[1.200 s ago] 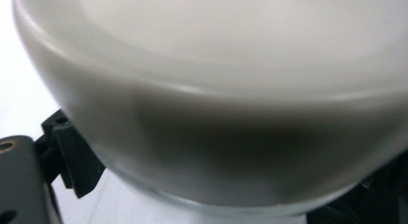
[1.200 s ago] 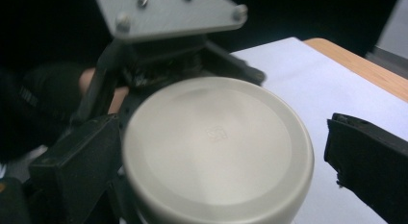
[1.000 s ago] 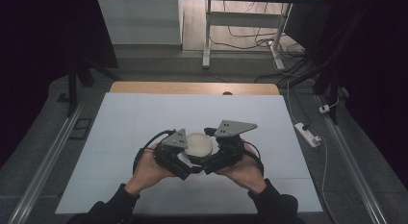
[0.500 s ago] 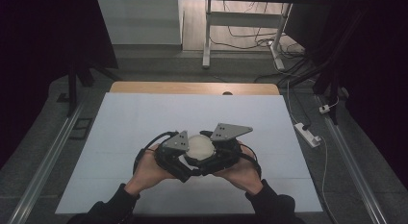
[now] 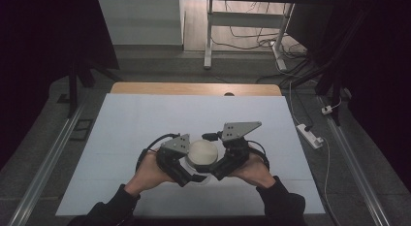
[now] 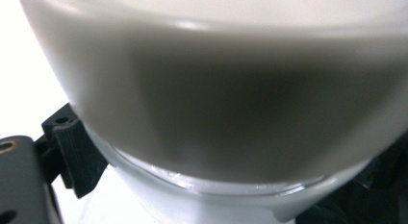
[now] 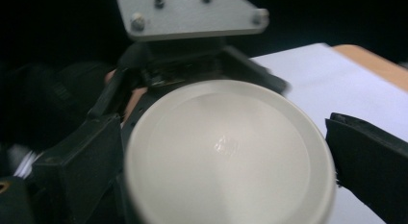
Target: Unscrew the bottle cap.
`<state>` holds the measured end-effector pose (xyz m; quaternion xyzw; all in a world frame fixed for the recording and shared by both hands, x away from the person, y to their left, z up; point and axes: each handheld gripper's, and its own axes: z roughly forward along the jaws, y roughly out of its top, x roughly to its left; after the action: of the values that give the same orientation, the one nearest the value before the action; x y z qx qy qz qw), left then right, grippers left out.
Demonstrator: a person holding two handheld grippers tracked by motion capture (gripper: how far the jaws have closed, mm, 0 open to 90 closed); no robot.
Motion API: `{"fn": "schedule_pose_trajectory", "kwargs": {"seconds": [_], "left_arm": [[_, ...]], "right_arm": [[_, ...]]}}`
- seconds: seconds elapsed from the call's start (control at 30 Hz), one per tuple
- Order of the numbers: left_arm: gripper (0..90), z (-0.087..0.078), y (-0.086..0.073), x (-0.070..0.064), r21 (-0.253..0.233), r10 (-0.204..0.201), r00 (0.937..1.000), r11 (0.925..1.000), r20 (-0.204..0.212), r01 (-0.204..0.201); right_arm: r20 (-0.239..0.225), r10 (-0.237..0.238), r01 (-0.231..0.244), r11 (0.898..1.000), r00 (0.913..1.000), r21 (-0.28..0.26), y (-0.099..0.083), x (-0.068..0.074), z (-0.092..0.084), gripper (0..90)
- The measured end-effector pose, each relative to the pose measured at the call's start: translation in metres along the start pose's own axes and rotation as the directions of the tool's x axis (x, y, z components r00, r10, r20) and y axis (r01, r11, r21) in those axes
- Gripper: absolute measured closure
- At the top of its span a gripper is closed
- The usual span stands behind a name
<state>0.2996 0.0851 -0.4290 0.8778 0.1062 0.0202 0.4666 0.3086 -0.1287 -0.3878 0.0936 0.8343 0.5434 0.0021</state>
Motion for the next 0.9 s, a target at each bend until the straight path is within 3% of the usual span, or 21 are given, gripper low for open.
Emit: {"fn": "schedule_pose_trajectory", "kwargs": {"seconds": [0.03,0.07,0.1,0.17,0.23,0.27,0.3,0.33,0.43,0.47,0.53,0.63,0.77,0.9], "left_arm": [[7.3,-0.001,0.0,0.001,-0.007,-0.02,0.9995,0.9998,-0.025,0.02],[7.3,-0.001,0.0,0.001,-0.007,-0.02,0.9995,0.9998,-0.025,0.02],[7.3,-0.003,0.0,0.001,-0.015,-0.047,0.9954,0.9988,-0.083,0.046],[7.4,-0.003,0.0,0.0,-0.011,-0.061,0.9896,0.9981,-0.13,0.06],[7.4,-0.002,0.001,0.0,-0.01,-0.078,0.9869,0.997,-0.142,0.077],[7.3,-0.001,0.001,-0.001,-0.008,-0.076,0.9862,0.9971,-0.147,0.076],[7.4,-0.001,0.001,-0.001,-0.008,-0.076,0.9862,0.9971,-0.147,0.076],[7.4,0.0,0.001,-0.002,-0.007,-0.076,0.9849,0.9971,-0.155,0.076],[7.4,0.003,0.004,-0.006,0.007,-0.066,0.9821,0.9976,-0.176,0.069],[7.4,0.004,0.005,-0.008,0.009,-0.061,0.982,0.9979,-0.178,0.064],[7.4,0.003,0.005,-0.008,0.008,-0.06,0.9829,0.998,-0.174,0.063],[7.4,0.0,0.005,-0.006,0.009,-0.033,0.9923,0.9994,-0.119,0.034],[7.4,-0.002,0.003,-0.003,0.004,0.006,0.9993,1.0,-0.036,-0.006],[7.4,-0.003,0.002,-0.002,0.002,0.027,0.9996,0.9996,0.007,-0.027]], "right_arm": [[0.034,0.018,-0.018,1.0,0.9993,-0.008,0.001,0.001,-0.001,1.1],[0.063,0.033,-0.032,0.999,0.9975,-0.013,0.002,0.001,-0.001,0.7],[0.093,0.046,-0.045,0.999,0.9946,-0.011,0.002,0.001,-0.001,0.2],[0.153,0.079,-0.078,0.997,0.9851,-0.012,0.003,0.002,0.001,0.3],[0.189,0.095,-0.094,0.995,0.9773,-0.017,0.003,0.005,0.005,0.5],[0.225,0.088,-0.089,0.996,0.9705,-0.005,0.004,0.007,0.007,0.5],[0.225,0.088,-0.089,0.996,0.9705,-0.005,0.004,0.007,0.007,0.5],[0.261,0.071,-0.075,0.997,0.9627,0.003,0.004,0.011,0.013,1.8],[0.285,0.073,-0.077,0.997,0.9558,0.006,0.003,0.014,0.017,4.1],[0.307,0.064,-0.07,0.997,0.9495,0.009,0.003,0.016,0.019,6.3],[0.303,0.064,-0.069,0.998,0.9509,0.004,0.003,0.017,0.018,6.6],[0.276,0.041,-0.046,0.999,0.9602,0.01,0.004,0.018,0.016,6.9],[0.187,0.022,-0.028,0.999,0.9821,0.028,0.005,0.014,0.012,7.1],[0.098,0.03,-0.032,0.999,0.9947,0.015,0.004,0.01,0.009,7.2]]}}
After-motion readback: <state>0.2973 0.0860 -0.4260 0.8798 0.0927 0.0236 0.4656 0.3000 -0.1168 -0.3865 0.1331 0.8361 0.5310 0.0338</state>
